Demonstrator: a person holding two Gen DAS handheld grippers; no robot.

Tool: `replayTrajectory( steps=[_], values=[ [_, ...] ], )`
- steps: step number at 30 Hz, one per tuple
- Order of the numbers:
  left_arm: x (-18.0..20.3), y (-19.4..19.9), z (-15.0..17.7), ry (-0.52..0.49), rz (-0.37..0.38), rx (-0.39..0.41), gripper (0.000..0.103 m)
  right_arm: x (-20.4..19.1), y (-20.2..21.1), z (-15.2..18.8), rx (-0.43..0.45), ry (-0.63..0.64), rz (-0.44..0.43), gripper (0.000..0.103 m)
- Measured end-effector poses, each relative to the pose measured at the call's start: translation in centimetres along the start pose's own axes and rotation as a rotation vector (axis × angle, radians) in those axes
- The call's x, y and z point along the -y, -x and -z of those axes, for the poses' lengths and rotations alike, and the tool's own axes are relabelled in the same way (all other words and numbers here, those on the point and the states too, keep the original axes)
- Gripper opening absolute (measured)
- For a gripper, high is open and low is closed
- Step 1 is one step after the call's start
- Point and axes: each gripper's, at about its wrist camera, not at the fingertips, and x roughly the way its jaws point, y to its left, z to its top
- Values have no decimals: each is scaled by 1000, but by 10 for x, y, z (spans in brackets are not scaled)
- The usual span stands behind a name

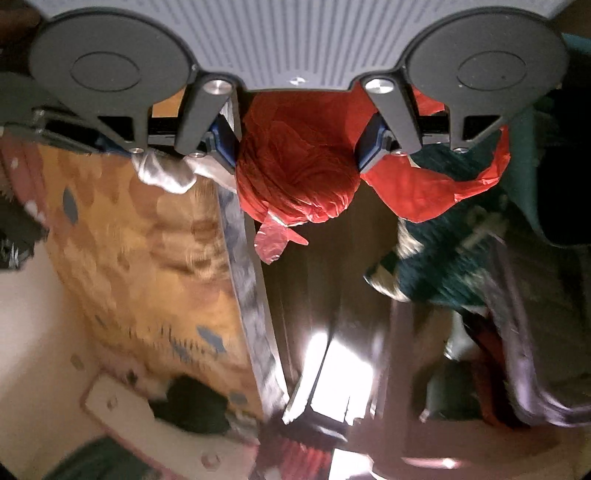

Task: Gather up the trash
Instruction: 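Carry the red bag and white tissue with both tools to the black bin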

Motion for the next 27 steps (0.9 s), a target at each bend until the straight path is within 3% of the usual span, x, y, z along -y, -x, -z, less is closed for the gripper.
replayTrajectory(
  steps=[8,15,22,27],
  values=[
    [-58,68,-8,127,-51,87,67,-85,10,-14,19,110,-111,28],
    [-130,105,0,207,-144,137,67,-176,-9,-12,10,285,-183,28],
    [-209,98,14,294,-216,106,67,-260,-49,6,-41,452,-233,28],
    [-248,74,20,333,-236,44,67,-291,-85,24,-128,539,-223,28]
  ],
)
